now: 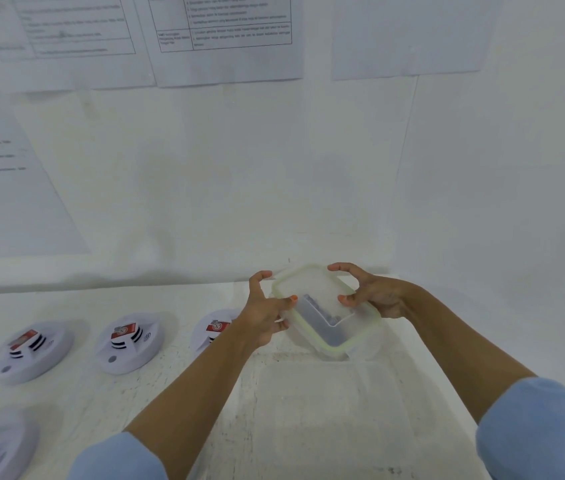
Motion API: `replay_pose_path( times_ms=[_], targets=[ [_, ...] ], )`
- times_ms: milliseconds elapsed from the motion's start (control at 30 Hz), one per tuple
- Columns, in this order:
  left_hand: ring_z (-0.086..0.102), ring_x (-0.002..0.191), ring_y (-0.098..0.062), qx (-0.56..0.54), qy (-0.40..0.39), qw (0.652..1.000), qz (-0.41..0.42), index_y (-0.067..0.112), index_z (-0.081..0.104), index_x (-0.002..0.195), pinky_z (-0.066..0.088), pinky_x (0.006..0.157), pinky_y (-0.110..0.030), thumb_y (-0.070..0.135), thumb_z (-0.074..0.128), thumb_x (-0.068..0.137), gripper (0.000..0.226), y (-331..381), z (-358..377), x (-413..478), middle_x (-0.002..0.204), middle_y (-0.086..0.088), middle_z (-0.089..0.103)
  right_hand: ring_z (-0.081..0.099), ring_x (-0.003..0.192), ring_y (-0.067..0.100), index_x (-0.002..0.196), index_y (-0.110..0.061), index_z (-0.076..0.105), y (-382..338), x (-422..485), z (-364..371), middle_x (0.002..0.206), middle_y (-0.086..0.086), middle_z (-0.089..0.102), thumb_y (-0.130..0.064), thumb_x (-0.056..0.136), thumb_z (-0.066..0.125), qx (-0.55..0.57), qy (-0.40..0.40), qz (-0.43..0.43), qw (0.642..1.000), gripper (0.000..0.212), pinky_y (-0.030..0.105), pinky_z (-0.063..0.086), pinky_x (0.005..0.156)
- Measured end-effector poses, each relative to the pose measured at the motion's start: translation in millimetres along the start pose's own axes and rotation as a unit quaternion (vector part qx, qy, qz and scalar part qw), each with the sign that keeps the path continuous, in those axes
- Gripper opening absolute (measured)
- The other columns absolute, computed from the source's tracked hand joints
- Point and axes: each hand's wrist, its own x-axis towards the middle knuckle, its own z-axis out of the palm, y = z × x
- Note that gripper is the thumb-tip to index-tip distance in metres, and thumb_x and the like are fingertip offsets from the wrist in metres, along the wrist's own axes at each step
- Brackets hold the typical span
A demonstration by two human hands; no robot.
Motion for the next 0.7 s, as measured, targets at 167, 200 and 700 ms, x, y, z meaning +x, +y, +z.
replay_pose_path(
  times_ms=[167, 200, 700],
  targets=[
    [0.048, 0.098, -0.027, 0.001, 0.012, 1.0, 0.006, 0.034, 0.026, 0.126, 0.047, 0.083, -0.044, -0.006, 0.061, 0.083, 0.068, -0.3, 1.3, -5.9, 0.118, -0.014, 0.045, 0.063, 0.09, 0.027, 0.131, -0.041, 0.036, -2.4, -1.0, 0.5, 0.115, 0.008, 0.057, 0.003, 0.083, 0.061, 0.0, 0.007, 0.007, 1.0, 0.07, 0.038, 0.057, 0.067],
    [0.05, 0.096, -0.027, -0.004, 0.012, 1.0, 0.005, 0.034, 0.023, 0.13, 0.047, 0.083, -0.044, -0.005, 0.062, 0.083, 0.072, -0.6, 0.6, -7.3, 0.117, -0.013, 0.045, 0.063, 0.09, 0.027, 0.131, -0.042, 0.033, -3.9, -1.9, 0.5, 0.116, 0.009, 0.057, 0.003, 0.083, 0.06, -0.005, 0.008, 0.006, 1.0, 0.072, 0.038, 0.057, 0.066],
    [0.052, 0.095, -0.026, 0.018, 0.008, 0.999, -0.042, 0.03, 0.012, 0.135, 0.05, 0.079, -0.044, -0.008, 0.064, 0.08, 0.084, -4.4, 10.0, -15.6, 0.116, -0.012, 0.047, 0.062, 0.091, 0.027, 0.134, -0.037, 0.031, -9.9, 8.2, -4.0, 0.108, 0.007, 0.06, 0.002, 0.087, 0.055, 0.026, 0.015, 0.038, 0.999, 0.066, 0.042, 0.055, 0.073]
  ],
)
